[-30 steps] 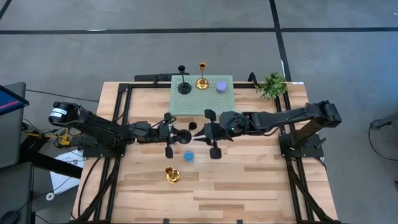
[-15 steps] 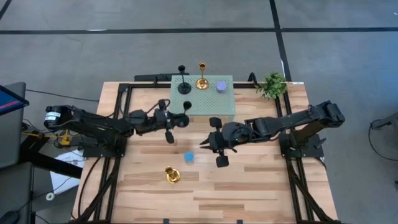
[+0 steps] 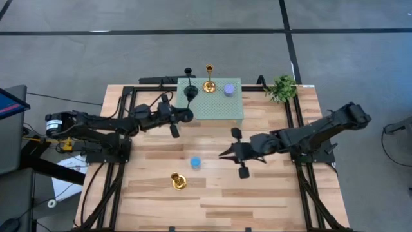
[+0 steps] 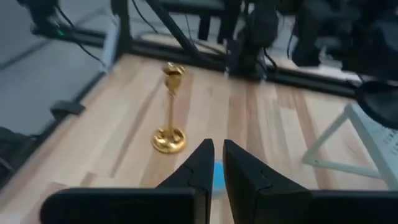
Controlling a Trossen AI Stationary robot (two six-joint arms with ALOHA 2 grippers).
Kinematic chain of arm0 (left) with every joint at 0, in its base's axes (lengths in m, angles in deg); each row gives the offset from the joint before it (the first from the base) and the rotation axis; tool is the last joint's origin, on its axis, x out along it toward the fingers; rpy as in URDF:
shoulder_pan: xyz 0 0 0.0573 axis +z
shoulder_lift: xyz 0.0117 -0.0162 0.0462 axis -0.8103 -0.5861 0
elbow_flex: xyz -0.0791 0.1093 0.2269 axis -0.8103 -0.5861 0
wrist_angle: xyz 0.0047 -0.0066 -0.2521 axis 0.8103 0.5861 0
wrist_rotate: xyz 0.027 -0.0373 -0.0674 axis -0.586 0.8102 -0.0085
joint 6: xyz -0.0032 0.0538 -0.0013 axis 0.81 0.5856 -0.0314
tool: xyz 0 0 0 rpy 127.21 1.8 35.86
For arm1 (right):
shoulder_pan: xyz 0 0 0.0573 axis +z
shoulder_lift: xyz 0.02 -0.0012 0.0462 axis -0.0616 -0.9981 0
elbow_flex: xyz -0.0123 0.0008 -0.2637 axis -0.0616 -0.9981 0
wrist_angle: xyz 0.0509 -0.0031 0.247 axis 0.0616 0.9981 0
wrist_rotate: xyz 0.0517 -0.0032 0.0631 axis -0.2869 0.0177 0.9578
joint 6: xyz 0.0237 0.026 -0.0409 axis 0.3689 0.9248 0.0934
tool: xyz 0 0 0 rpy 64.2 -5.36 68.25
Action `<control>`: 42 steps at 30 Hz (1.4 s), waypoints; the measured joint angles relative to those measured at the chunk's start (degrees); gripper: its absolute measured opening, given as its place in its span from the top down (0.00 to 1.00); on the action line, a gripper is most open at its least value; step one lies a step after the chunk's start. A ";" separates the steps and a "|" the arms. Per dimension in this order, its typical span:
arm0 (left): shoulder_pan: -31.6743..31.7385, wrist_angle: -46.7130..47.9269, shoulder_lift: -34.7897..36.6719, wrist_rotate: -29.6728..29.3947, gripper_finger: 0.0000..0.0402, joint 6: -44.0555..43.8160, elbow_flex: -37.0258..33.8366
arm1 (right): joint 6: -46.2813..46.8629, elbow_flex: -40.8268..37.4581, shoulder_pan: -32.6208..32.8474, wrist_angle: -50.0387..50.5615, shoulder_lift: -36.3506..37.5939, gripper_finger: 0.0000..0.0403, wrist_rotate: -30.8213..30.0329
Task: Pick & Place candle stick holders
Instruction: Put the black candle holder on the shelf aligned with the black candle holder
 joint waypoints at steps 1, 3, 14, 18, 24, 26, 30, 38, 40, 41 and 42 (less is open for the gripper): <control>0.82 -0.43 -0.05 0.52 0.97 -0.78 -0.35 | 0.11 -1.11 0.16 -0.82 1.16 0.93 0.00; 2.12 -1.68 -0.34 1.56 0.97 -2.38 -0.89 | 0.12 -3.21 0.73 -2.77 3.24 0.93 -0.04; 6.05 -14.14 -6.14 3.47 0.97 -2.35 -4.15 | 0.07 -7.35 1.07 -7.42 7.14 0.94 -0.17; 7.08 -17.08 -9.43 3.98 0.97 -2.40 -4.17 | -0.28 -7.35 1.06 -7.90 7.14 0.94 -0.18; 7.59 -23.06 -14.81 4.05 0.97 -2.40 -4.17 | -1.32 -7.35 1.03 -9.17 7.14 0.94 -0.17; 7.75 -24.87 -16.36 4.05 0.97 -2.38 -4.17 | -1.39 -7.35 1.03 -9.21 7.14 0.95 -0.15; 8.35 -27.70 -18.93 4.05 0.97 -2.30 -4.16 | -1.39 -7.35 1.06 -9.21 7.14 0.95 0.00; 9.00 -31.51 -21.84 4.13 0.97 -1.03 -4.10 | -1.39 -7.33 1.06 -9.23 7.14 0.95 0.00; 9.08 -32.09 -22.33 4.14 0.97 -0.97 -4.07 | -1.37 -7.33 1.06 -9.32 7.14 0.95 0.00; 9.26 -32.16 -22.51 4.24 0.97 -0.96 -4.07 | -1.37 -7.33 1.03 -9.43 7.14 0.95 0.00; 9.33 -32.30 -22.66 4.23 0.97 -1.00 -4.04 | -1.37 -7.33 1.04 -9.51 7.14 0.95 0.00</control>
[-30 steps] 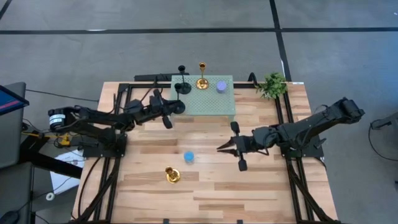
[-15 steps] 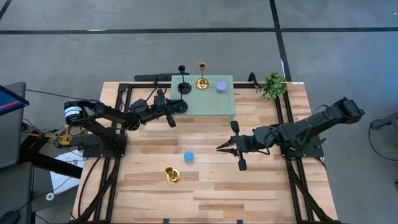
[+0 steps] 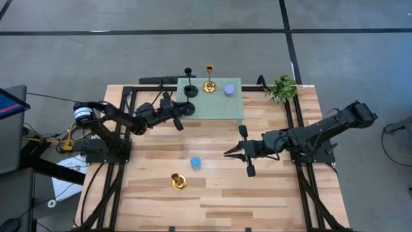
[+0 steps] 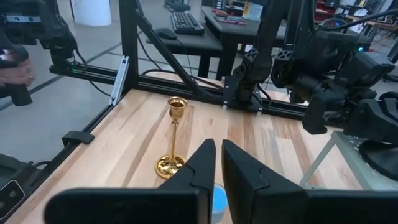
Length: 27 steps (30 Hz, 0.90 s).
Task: Pick & Place candle stick holders
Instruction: Put the black candle holder on the shelf aligned with the black candle holder, then put the golden candle holder on the shelf aligned with the golden candle holder
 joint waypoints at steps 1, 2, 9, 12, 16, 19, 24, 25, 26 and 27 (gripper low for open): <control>0.00 -0.13 -0.26 0.00 0.97 -0.08 0.02 | 0.00 0.00 0.01 -0.04 0.00 0.95 0.00; 0.00 -0.18 -0.48 -0.02 0.97 -0.09 0.04 | 0.00 0.00 0.02 -0.02 0.00 0.95 0.02; 0.02 0.82 -0.31 -0.29 0.83 -1.44 0.00 | 0.07 0.00 0.02 0.07 0.00 0.95 0.02; 0.00 0.82 -0.26 -0.22 0.79 -1.65 -0.02 | 0.09 0.00 0.05 0.13 -0.02 0.95 0.02; -0.35 1.16 1.29 -0.24 0.77 -1.64 -0.89 | 0.07 0.04 0.04 0.24 -0.02 0.95 0.02; -0.39 0.94 4.90 -0.02 0.78 -1.64 -3.52 | 0.10 0.07 0.04 0.77 -0.02 0.96 0.04; -0.37 0.83 14.37 6.66 0.80 -5.39 -11.46 | 0.11 0.07 0.86 1.40 -0.04 0.95 0.04; -0.37 0.91 16.62 8.97 0.80 -6.76 -13.20 | 0.11 0.07 1.12 1.44 -0.04 0.95 0.04; -0.37 0.93 18.76 11.33 0.80 -7.84 -15.07 | 0.10 0.07 1.33 1.48 -0.04 0.95 0.10; -0.37 0.91 20.80 14.26 0.81 -8.79 -16.74 | 0.11 0.07 1.66 1.49 -0.04 0.95 0.11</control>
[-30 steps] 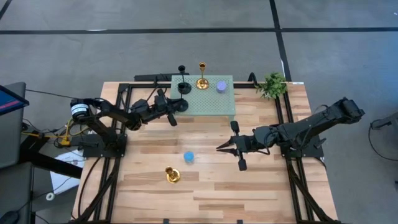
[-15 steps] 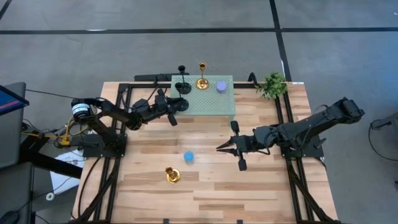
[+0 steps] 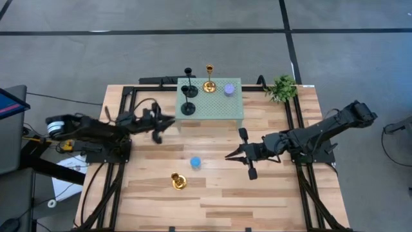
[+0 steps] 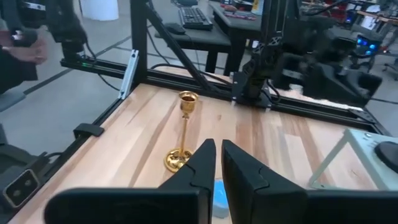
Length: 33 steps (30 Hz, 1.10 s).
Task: Pick & Place candle stick holders
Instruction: Put the golden candle holder on the shelf aligned with the golden candle holder
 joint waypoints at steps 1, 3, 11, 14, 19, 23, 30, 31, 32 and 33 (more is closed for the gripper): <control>-0.02 0.38 1.85 3.06 0.82 -1.25 -1.33 | 0.00 0.00 0.30 0.02 0.00 0.95 0.00; -0.34 5.28 5.81 10.57 0.83 -5.51 -1.10 | 0.00 0.00 0.84 0.11 0.00 0.96 0.04; -6.66 9.45 7.73 17.98 0.89 -10.63 -1.16 | 0.31 0.02 1.75 -0.32 0.00 0.96 -0.02; -7.10 9.51 7.74 15.46 0.92 -9.49 -1.14 | 0.42 0.02 1.64 -1.14 0.00 0.96 -0.04; -7.10 9.63 7.74 15.27 0.96 -9.46 -1.09 | 0.44 0.02 1.59 -1.11 0.00 0.97 -0.06; -7.15 9.68 7.73 16.37 0.98 -9.33 1.17 | 0.41 0.02 1.59 -1.11 0.00 0.97 -0.05; -7.21 9.72 8.44 20.12 0.99 -9.05 6.60 | 0.44 0.02 1.75 -0.71 0.00 0.97 -0.07; -7.53 9.65 8.90 20.07 0.99 -8.28 6.75 | 0.44 0.02 1.76 -0.63 0.00 0.97 -0.07; -8.16 9.72 9.56 20.01 0.99 -7.54 6.77 | 0.45 0.02 1.75 -0.54 0.00 0.97 -0.07; -8.93 10.11 10.43 19.67 0.99 -6.81 6.77 | 0.62 0.02 1.75 -0.48 0.00 0.97 -0.07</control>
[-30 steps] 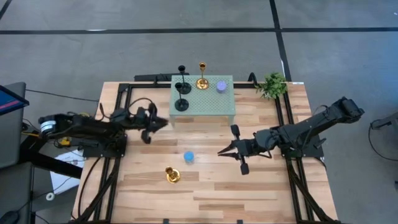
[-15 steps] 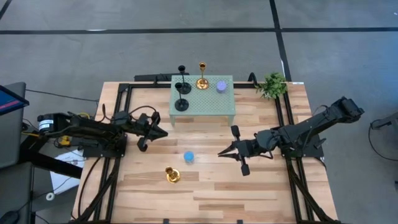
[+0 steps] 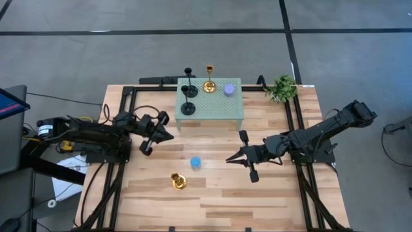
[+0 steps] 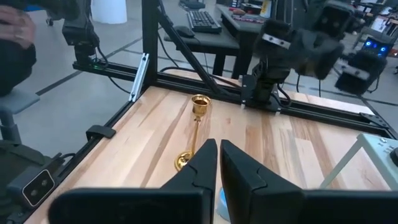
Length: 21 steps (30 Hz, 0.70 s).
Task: Pick & Place candle stick holders
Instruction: Put the golden candle holder on the shelf aligned with the golden candle holder
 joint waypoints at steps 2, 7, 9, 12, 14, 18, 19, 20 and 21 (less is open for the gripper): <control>-2.24 0.84 2.26 -0.62 0.99 1.19 0.00 | 0.36 0.00 -0.02 0.01 0.00 0.97 0.00; -9.21 11.22 11.11 -4.54 0.99 5.25 0.00 | 0.88 0.00 -0.04 0.11 0.00 0.97 0.00; -12.36 18.82 15.69 -9.50 0.99 8.06 0.00 | 1.26 0.00 -0.04 0.09 0.00 0.97 0.00; -17.73 32.42 22.84 -20.12 0.99 12.30 0.00 | 1.35 0.00 0.00 0.02 0.00 0.97 0.00; -21.71 41.60 26.83 -27.18 0.99 13.55 0.15 | 1.35 0.00 0.00 0.00 0.00 0.97 0.00; -30.22 54.92 29.57 -38.34 0.99 14.38 0.83 | 1.35 0.00 0.00 -0.02 0.00 0.97 0.00; -32.27 55.67 29.13 -39.53 0.99 14.95 0.85 | 1.35 0.00 -0.06 -0.02 0.00 0.97 0.00; -34.28 55.65 28.22 -39.90 0.99 15.40 0.88 | 1.35 0.00 -0.10 -0.02 0.00 0.97 0.00; -36.30 55.55 27.22 -40.02 0.99 15.55 1.08 | 1.35 0.00 -0.11 -0.04 0.00 0.97 0.00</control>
